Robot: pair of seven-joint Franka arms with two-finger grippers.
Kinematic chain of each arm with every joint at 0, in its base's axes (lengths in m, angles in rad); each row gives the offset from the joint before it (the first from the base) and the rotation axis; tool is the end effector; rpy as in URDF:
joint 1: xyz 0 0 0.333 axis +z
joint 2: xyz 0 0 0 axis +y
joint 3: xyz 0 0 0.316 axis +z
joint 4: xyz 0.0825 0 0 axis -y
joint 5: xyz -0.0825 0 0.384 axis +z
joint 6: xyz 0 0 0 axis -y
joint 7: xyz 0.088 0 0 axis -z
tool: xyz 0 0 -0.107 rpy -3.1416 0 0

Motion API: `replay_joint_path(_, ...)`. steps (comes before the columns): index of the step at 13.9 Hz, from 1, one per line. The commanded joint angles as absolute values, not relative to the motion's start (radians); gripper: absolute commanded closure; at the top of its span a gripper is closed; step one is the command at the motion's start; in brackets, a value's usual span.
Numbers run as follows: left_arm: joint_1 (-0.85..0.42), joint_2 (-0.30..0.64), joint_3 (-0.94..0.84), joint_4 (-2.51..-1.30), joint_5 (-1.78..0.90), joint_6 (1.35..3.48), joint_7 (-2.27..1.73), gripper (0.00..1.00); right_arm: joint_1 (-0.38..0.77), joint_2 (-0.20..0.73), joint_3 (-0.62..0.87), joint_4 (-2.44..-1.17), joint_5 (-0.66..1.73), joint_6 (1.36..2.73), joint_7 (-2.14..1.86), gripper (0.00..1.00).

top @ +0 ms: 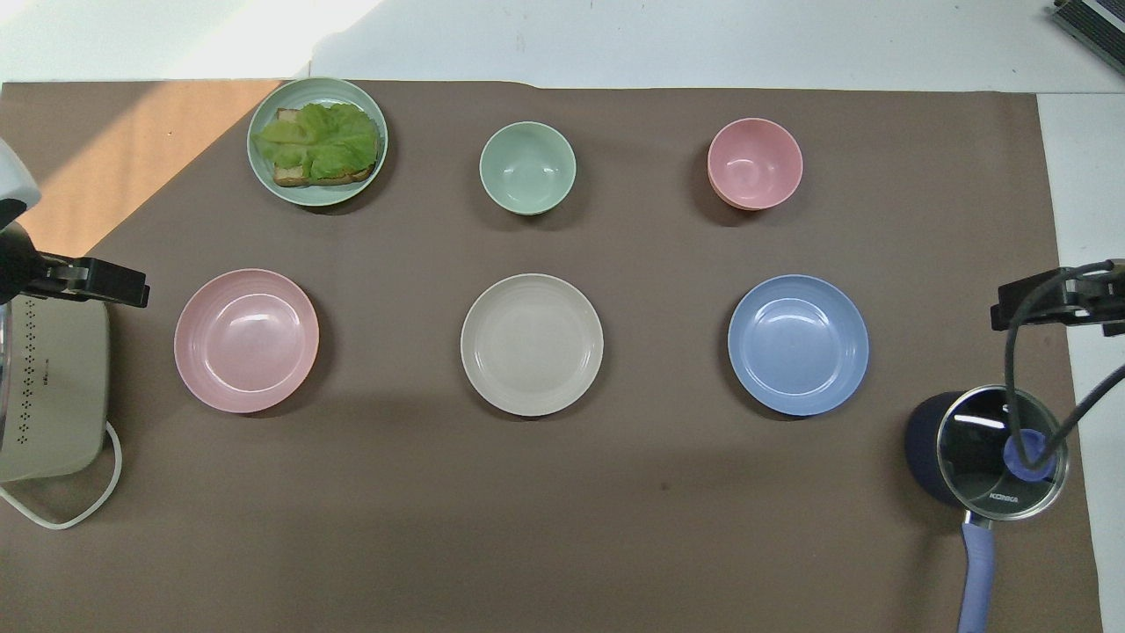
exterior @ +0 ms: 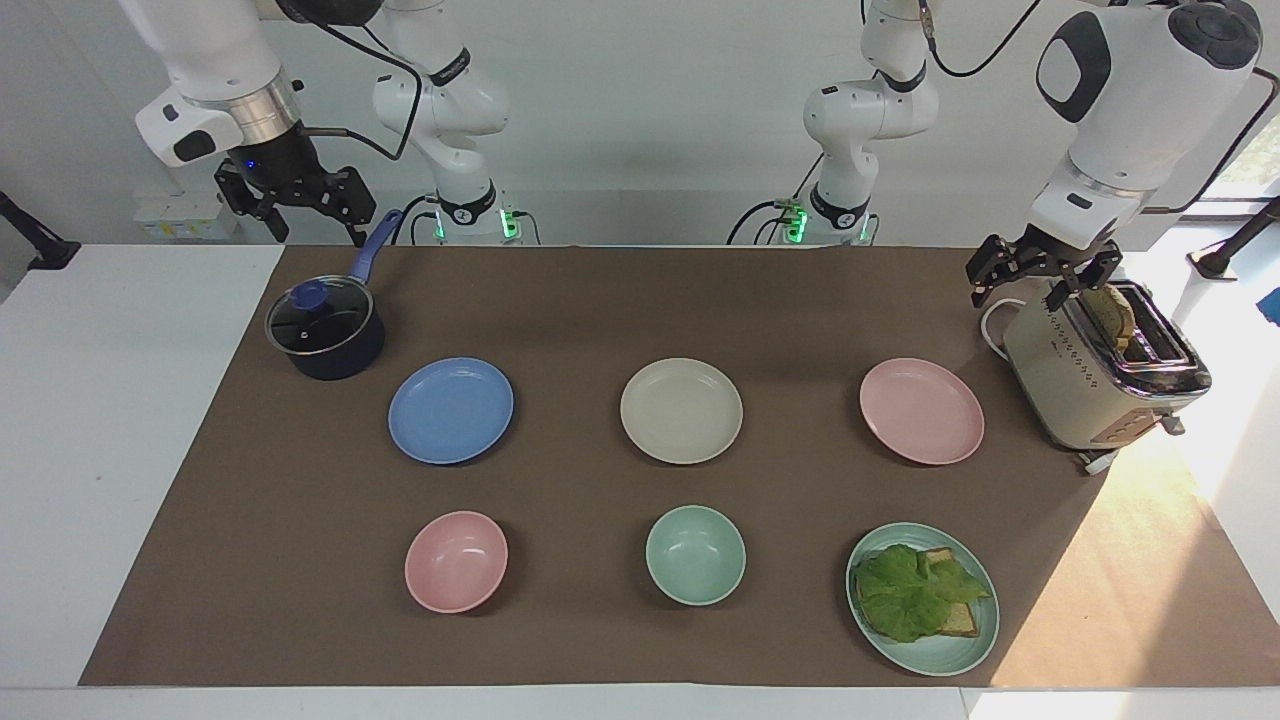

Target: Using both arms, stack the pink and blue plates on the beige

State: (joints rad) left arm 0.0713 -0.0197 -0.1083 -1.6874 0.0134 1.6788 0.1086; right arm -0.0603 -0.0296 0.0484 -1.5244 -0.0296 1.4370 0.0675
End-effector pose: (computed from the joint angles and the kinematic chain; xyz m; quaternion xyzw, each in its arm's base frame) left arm 0.5553 -0.0198 0.5895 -0.9973 0.0734 -0.0052 0.0079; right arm 0.5313 -0.0094 0.6509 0.9986 -0.0412 -0.0285 0.0162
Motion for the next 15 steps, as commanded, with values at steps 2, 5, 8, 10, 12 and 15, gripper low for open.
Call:
replay_joint_path(2,0.074,-0.035,-0.106,-1.71,-0.003,1.695,0.117,0.0,-0.069,-0.055,0.058,-1.554,-0.038,1.448,0.054,0.0)
replay_joint_path(5,0.075,-0.035,-0.104,-1.71,-0.015,1.694,0.117,0.0,-0.069,-0.055,0.058,-1.555,-0.038,1.448,0.054,0.0)
replay_joint_path(8,0.075,-0.035,-0.104,-1.71,-0.015,1.692,0.115,0.0,-0.069,-0.055,0.058,-1.555,-0.038,1.447,0.052,0.0)
replay_joint_path(10,0.075,-0.035,-0.104,-1.71,-0.015,1.692,0.115,0.0,-0.071,-0.055,0.058,-1.555,-0.038,1.448,0.051,0.0)
replay_joint_path(12,0.078,-0.035,-0.104,-1.712,-0.015,1.693,0.117,0.0,-0.069,-0.055,0.058,-1.555,-0.038,1.447,0.052,0.0)
replay_joint_path(15,0.08,-0.034,-0.104,-1.741,-0.017,1.704,0.115,0.0,-0.071,-0.055,0.058,-1.555,-0.038,1.447,0.049,0.0)
